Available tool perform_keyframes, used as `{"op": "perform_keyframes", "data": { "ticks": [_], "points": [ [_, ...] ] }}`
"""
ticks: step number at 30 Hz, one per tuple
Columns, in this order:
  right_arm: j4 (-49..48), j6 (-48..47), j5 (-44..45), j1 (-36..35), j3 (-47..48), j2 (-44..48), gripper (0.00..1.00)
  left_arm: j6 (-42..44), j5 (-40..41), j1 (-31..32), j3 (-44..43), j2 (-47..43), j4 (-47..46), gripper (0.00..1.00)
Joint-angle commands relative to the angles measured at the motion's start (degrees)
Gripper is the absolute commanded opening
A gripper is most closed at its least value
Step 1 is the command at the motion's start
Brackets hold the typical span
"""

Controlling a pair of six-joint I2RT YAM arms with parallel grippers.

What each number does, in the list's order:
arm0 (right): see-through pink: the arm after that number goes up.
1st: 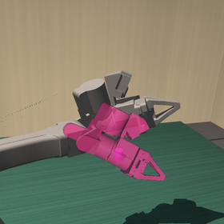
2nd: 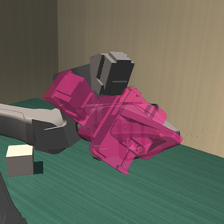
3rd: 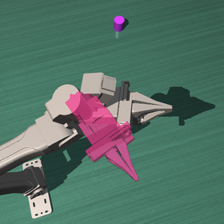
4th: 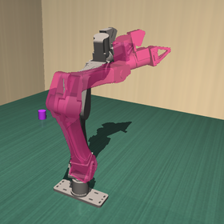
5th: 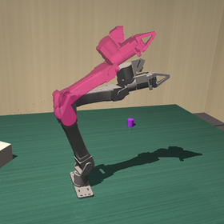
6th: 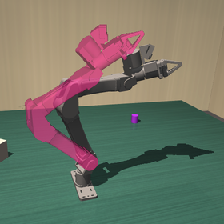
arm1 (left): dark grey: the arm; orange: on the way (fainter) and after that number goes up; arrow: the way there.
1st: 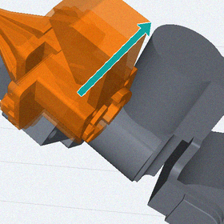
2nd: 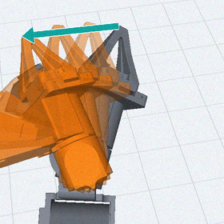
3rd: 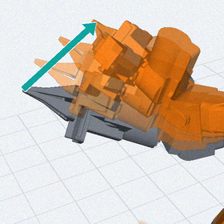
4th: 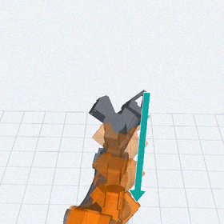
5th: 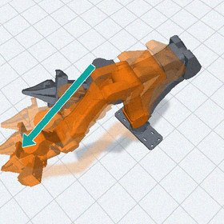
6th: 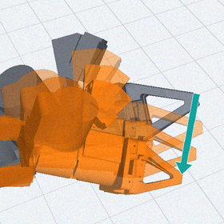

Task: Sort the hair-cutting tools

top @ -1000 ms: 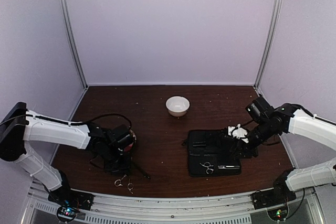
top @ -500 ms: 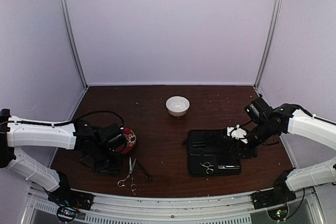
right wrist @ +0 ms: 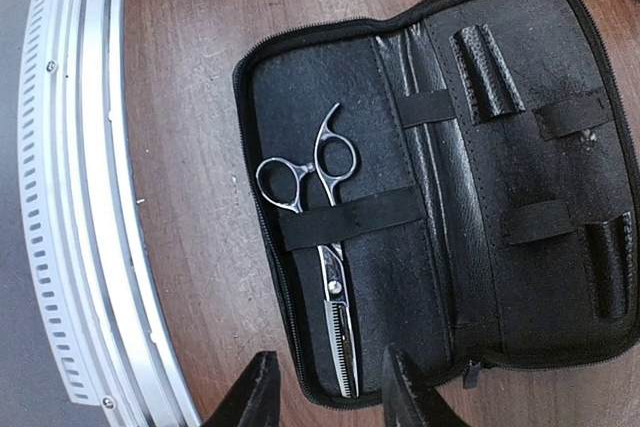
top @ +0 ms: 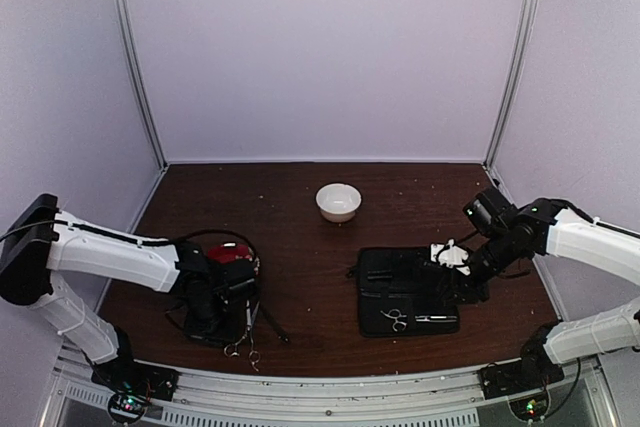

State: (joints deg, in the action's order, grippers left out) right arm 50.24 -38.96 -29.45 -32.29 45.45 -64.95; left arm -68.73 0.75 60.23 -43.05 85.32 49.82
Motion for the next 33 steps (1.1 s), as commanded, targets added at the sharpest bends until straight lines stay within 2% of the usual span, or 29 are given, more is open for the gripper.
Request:
{"op": "perform_keyframes", "data": {
  "ticks": [1,5,11,15,19,20,22,23,27,31,33],
  "points": [
    [-0.85,0.68,1.37,-0.48,-0.41,-0.31,0.35,12.28,-5.09,5.62,-6.51,8.96,-8.24,0.0],
    [-0.84,0.73,1.67,-0.79,-0.36,-0.77,0.35,22.08,-8.9,9.62,-16.27,16.62,-8.31,0.0],
    [-0.93,0.95,2.33,-1.06,-0.48,-0.88,0.35,27.47,-7.62,10.09,-24.87,20.16,-9.81,0.0],
    [-0.49,1.04,3.57,-1.02,-0.09,-0.06,0.35,31.19,-7.29,10.09,-26.19,18.56,-8.04,0.0],
    [0.6,-0.2,1.79,-2.0,1.12,2.63,0.35,38.28,-7.38,10.02,-28.3,10.79,-2.85,0.01],
    [0.9,-0.51,1.24,-2.77,1.7,3.05,0.35,39.53,-4.37,9.8,-29.25,8.49,-1.16,0.09],
    [1.14,-0.65,1.13,-6.0,3.39,2.98,0.35,40.86,1.03,7.61,-31.84,5.3,2.42,0.35],
    [0.8,-0.3,1.66,-7.67,4.6,2.56,0.35,41.52,2.68,5.52,-33.04,4.32,3.52,0.45],
    [-3.89,3.65,6.56,-15.2,9.37,-1.74,0.33,42.7,7.78,-5.72,-38.77,4.87,3.7,0.55],
    [-13.16,11.8,8.84,-21.12,13.37,-9.2,0.32,43.32,15.44,-14.52,-46.75,8.53,0.29,0.56],
    [-16.41,14.07,8.0,-24.6,14.34,-12.68,0.32,44.8,18.51,-16.54,-48.37,9.98,-3.25,0.57]
  ]
}}
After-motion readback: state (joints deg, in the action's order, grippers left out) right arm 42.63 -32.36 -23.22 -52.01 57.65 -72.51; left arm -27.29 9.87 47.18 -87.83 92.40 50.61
